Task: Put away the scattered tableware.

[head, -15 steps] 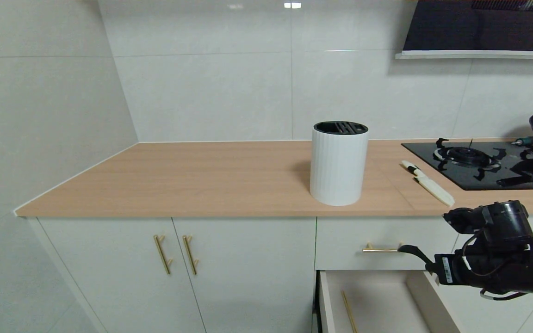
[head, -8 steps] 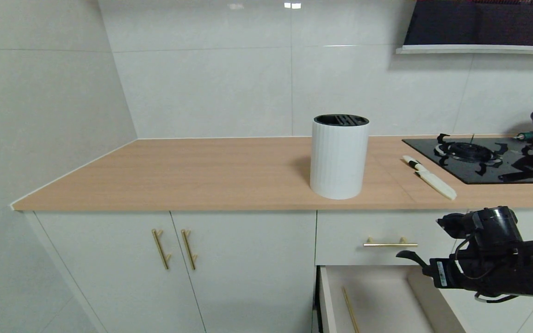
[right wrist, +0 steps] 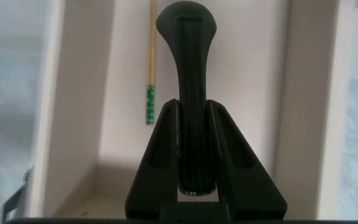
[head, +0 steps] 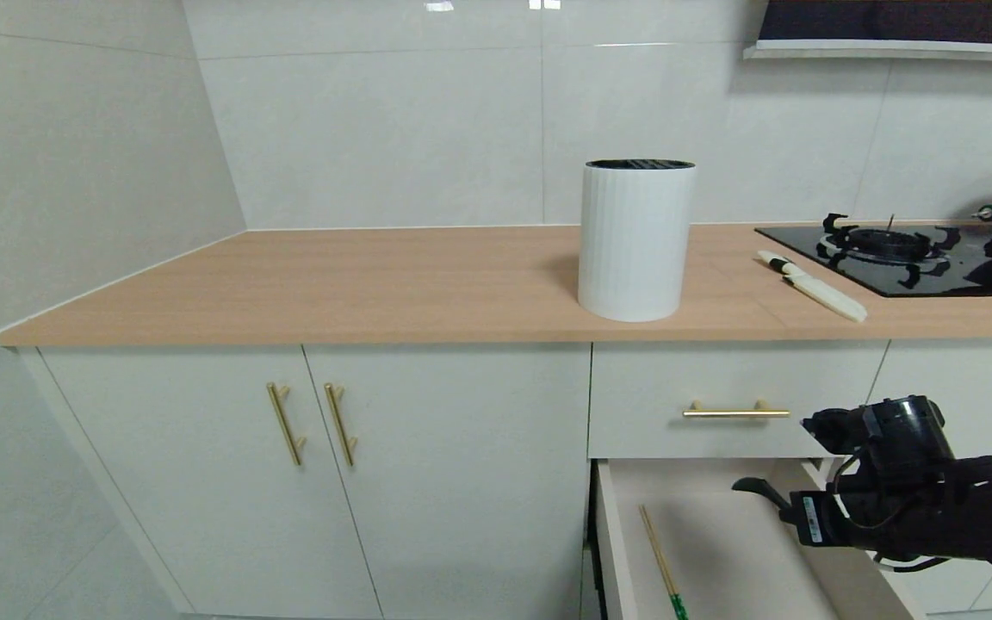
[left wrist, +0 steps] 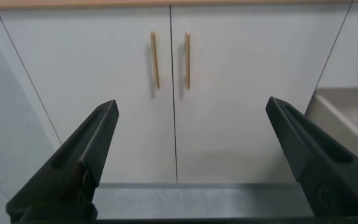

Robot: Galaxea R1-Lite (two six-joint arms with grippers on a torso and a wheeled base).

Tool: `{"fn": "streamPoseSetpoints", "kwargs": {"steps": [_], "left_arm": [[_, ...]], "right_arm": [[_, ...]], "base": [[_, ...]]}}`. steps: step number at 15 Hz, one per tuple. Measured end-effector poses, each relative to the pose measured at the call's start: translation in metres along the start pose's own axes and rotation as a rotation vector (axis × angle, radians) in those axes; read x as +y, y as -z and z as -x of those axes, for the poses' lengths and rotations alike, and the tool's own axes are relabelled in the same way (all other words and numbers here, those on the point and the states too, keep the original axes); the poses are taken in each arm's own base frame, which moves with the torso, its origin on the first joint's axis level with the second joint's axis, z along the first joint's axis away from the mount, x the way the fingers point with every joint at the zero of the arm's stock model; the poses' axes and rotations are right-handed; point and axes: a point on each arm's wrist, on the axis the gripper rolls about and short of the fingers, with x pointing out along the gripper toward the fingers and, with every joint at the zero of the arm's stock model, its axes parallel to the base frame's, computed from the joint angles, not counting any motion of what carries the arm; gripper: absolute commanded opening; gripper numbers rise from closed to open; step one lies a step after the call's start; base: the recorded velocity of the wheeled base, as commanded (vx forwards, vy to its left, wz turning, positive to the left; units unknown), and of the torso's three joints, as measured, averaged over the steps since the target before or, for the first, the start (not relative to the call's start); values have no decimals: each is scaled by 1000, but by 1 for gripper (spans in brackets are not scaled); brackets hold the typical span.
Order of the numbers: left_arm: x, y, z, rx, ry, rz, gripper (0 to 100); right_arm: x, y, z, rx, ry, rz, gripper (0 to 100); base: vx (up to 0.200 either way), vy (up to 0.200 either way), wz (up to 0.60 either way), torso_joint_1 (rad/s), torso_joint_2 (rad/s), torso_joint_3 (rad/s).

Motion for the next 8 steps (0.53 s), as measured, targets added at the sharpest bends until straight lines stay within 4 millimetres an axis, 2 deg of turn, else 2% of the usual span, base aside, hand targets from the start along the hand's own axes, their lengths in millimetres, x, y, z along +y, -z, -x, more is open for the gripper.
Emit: {"fn": "streamPoseSetpoints", "kwargs": {"steps": [6,8], "left_arm": [[0,0,0,-1,0,0,100],[0,0,0,0,0,0,100]], "right_arm": [[-1,4,-9,-15,0,2,0],[-1,6,-11,-5,2,1,0]], "base": [[0,0,0,-137,450,305],[0,0,0,-41,195,149]]}}
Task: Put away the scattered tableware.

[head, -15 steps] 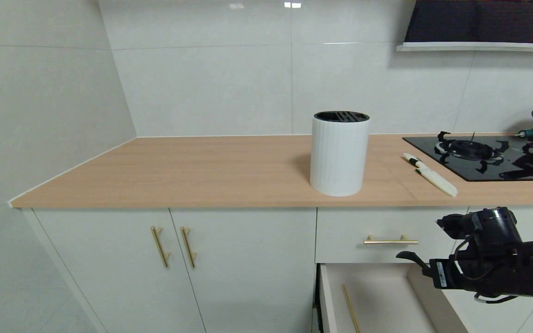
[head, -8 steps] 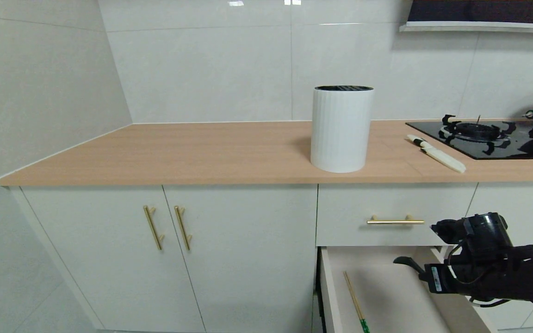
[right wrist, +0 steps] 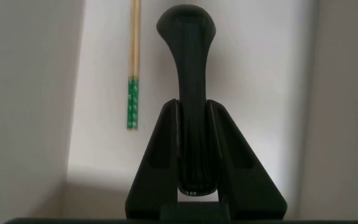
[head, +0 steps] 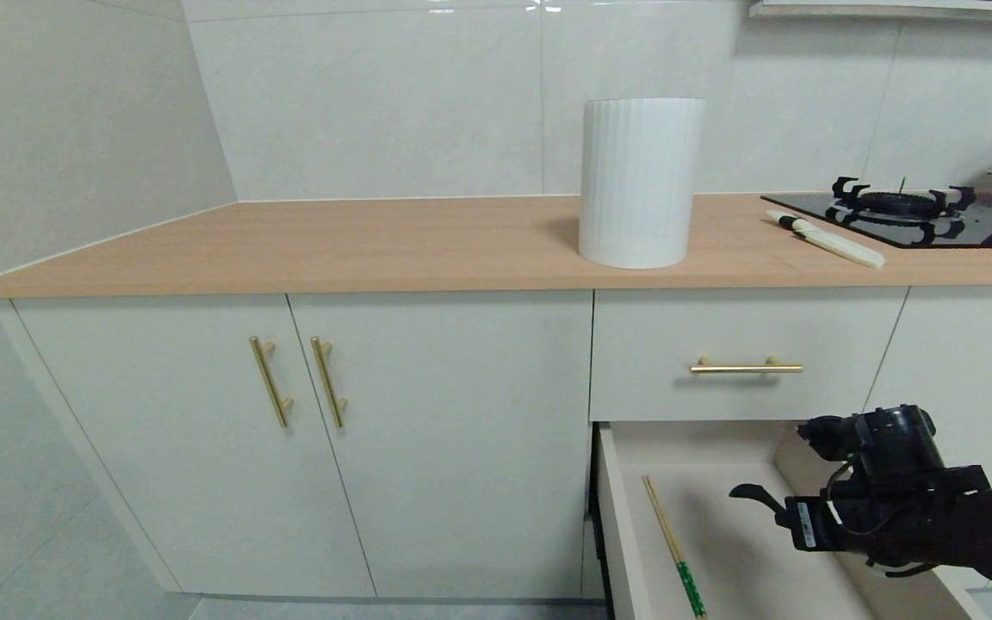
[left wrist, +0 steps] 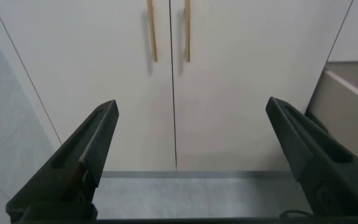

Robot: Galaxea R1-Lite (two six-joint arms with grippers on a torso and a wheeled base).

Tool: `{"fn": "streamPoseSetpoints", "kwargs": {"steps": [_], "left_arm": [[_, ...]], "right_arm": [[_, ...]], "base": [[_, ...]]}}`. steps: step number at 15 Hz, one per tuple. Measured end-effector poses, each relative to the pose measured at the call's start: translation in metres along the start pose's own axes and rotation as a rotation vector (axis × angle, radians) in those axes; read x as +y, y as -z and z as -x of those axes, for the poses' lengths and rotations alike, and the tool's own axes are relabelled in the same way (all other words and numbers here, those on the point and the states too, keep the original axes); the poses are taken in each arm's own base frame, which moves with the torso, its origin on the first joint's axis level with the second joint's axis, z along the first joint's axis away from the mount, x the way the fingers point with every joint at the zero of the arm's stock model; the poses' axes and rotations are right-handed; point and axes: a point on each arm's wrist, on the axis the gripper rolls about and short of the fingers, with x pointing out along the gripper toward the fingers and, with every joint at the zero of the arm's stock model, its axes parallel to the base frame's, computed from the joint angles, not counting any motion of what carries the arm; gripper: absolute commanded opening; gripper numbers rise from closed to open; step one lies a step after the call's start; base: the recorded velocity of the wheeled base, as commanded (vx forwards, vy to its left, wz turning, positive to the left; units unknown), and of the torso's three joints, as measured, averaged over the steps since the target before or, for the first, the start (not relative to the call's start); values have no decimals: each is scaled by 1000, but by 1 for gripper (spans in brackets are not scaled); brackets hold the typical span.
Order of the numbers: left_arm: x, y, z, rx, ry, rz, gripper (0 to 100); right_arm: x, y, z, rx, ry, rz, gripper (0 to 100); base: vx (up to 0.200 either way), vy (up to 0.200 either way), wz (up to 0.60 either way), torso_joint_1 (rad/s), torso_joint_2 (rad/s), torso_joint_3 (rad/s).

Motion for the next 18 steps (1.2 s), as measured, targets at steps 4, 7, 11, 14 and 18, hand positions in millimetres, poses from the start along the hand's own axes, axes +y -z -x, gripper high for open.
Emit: {"fn": "streamPoseSetpoints", "kwargs": {"steps": [4,7,11,14,18], "left_arm": [[0,0,0,0,0,0,100],[0,0,0,0,0,0,100],[0,0,0,0,0,0,100],[0,0,0,0,0,0,100],[0,0,0,0,0,0,100]], "right_arm": [[0,2,-2,11,0,25,0],[-1,4,-9,21,3,33,0],[-4,8,-39,-43,70,59,0],[-6,19,-63,-45,91,63,0],[-4,36,-81,28,85,75,0]], "base": [[0,0,0,-4,21,12],[0,0,0,0,0,0],[0,0,0,0,0,0],[0,0,0,0,0,0],[0,0,0,0,0,0]]}}
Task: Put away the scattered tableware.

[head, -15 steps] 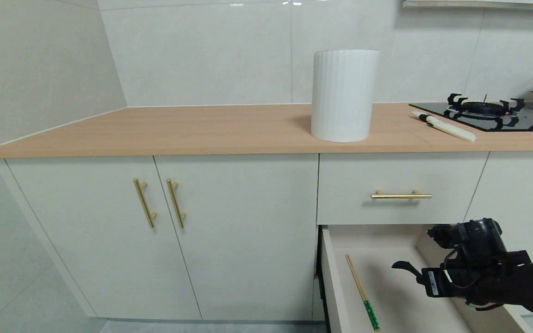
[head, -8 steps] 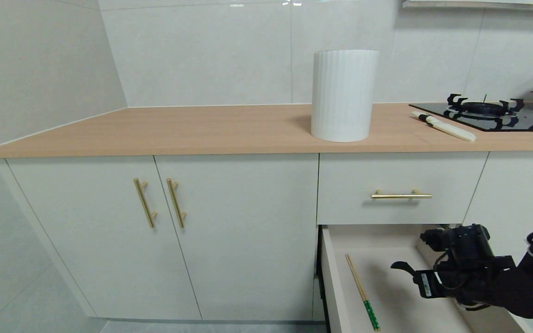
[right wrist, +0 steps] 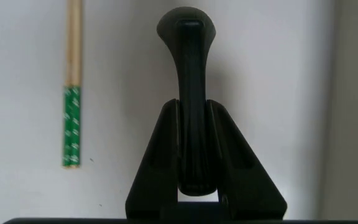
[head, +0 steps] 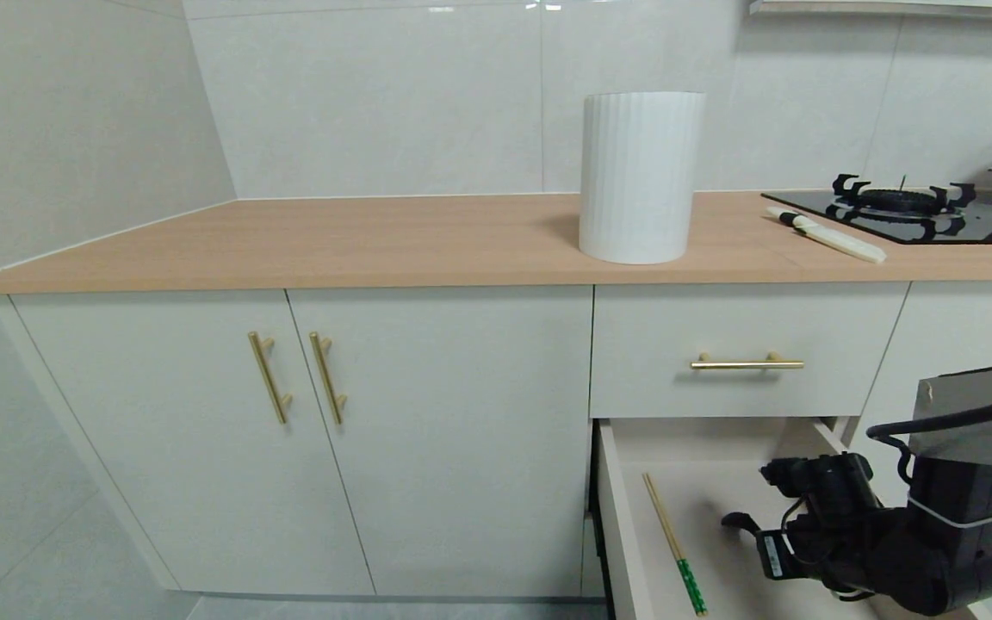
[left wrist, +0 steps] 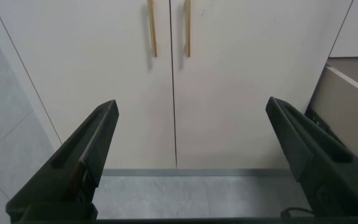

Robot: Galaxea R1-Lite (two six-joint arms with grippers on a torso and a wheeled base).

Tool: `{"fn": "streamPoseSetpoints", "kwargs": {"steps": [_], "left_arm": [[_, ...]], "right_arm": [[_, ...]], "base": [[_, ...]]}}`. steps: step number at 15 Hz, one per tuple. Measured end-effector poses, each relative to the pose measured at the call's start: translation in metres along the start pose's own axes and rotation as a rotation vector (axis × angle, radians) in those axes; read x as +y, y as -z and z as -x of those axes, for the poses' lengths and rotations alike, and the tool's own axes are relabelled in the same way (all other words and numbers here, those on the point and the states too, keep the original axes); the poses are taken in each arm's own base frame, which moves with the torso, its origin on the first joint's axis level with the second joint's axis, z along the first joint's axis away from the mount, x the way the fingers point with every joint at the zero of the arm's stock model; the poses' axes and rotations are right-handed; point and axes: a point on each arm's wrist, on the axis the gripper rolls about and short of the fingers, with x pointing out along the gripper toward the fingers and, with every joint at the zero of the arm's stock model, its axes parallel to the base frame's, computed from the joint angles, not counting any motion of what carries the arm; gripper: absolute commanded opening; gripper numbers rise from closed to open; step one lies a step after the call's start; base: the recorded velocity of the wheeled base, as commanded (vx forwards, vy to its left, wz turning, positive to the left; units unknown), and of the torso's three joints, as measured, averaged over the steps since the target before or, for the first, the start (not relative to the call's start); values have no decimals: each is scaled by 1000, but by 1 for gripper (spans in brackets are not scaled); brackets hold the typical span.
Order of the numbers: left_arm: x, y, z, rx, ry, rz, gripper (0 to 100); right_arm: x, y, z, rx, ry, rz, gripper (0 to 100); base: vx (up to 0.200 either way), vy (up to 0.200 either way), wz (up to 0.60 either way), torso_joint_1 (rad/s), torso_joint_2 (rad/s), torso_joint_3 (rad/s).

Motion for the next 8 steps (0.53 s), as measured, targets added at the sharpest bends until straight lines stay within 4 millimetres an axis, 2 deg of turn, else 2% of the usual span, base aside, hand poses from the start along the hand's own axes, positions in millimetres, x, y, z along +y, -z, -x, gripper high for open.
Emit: {"fn": "streamPoseSetpoints", "kwargs": {"steps": [8], "left_arm": [[0,0,0,0,0,0,100]], "right_arm": [[4,8,-14,35,-15,4,0]], "base": [[0,0,0,0,0,0]]}}
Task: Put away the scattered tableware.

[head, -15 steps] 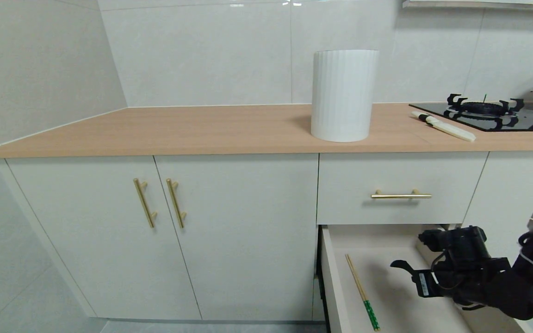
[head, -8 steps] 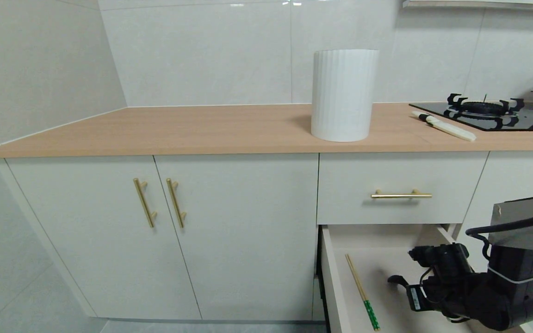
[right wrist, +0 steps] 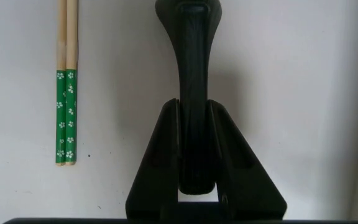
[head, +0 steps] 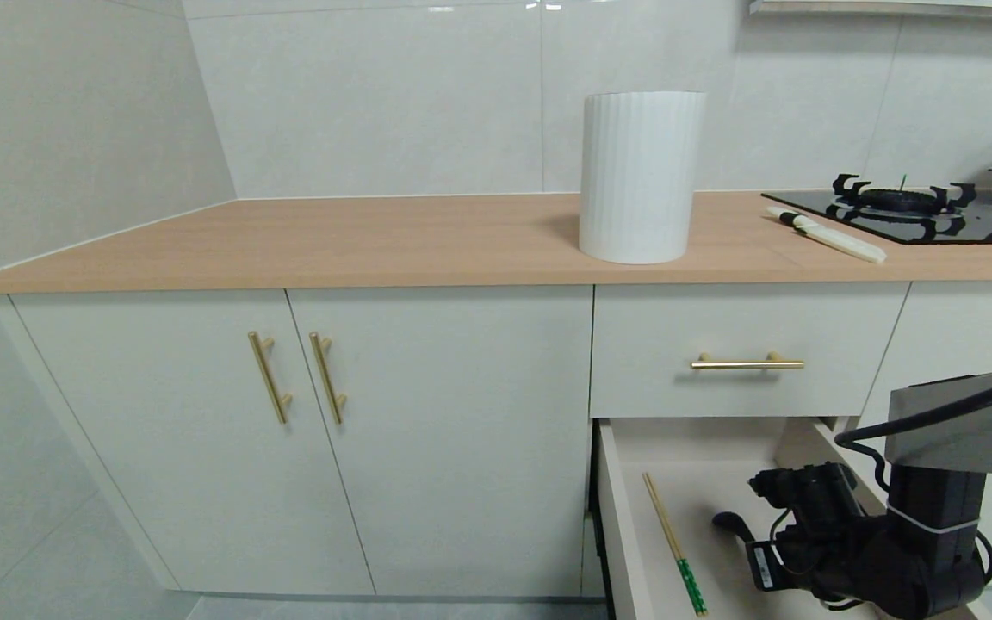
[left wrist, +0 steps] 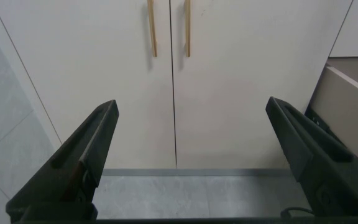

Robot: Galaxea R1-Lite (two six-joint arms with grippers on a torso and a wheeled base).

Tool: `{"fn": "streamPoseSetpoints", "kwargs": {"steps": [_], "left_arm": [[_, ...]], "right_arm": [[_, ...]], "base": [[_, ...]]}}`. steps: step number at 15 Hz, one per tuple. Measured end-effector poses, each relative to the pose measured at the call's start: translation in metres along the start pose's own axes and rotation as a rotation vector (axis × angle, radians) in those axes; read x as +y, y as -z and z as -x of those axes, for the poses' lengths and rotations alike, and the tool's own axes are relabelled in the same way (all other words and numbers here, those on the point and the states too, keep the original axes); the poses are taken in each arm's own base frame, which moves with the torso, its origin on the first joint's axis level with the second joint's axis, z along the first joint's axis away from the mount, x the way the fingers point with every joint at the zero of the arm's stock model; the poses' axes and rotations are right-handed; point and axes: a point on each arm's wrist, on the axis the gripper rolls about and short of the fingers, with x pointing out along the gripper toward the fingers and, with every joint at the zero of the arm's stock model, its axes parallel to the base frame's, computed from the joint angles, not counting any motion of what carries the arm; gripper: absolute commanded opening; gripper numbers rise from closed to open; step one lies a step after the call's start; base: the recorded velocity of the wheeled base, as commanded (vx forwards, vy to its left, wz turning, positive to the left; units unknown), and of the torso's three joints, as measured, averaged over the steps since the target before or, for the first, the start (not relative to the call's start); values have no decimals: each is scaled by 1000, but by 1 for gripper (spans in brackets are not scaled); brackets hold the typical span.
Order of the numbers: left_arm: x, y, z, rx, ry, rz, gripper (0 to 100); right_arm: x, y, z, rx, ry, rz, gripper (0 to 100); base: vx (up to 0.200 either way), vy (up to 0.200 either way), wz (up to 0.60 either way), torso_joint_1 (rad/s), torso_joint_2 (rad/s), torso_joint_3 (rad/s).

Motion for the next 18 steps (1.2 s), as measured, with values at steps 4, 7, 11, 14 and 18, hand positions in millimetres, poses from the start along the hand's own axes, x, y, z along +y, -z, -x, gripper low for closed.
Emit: {"fn": "streamPoseSetpoints", "kwargs": {"steps": [4,7,11,14,18], "left_arm": [[0,0,0,0,0,0,100],[0,0,0,0,0,0,100],[0,0,0,0,0,0,100],[0,0,0,0,0,0,100],[0,0,0,0,0,0,100]], "right_arm": [[0,1,-2,4,-5,-1,0],[0,1,-2,6,-5,-1,0],[0,1,-2,5,-6,-2,100],[-1,1,-2,7,-11,-4,100],[-1,2,-2,8,-12,-5,100]], "base": [[0,0,0,0,0,0],[0,0,0,0,0,0],[0,0,0,0,0,0],[0,0,0,0,0,0],[0,0,0,0,0,0]]}}
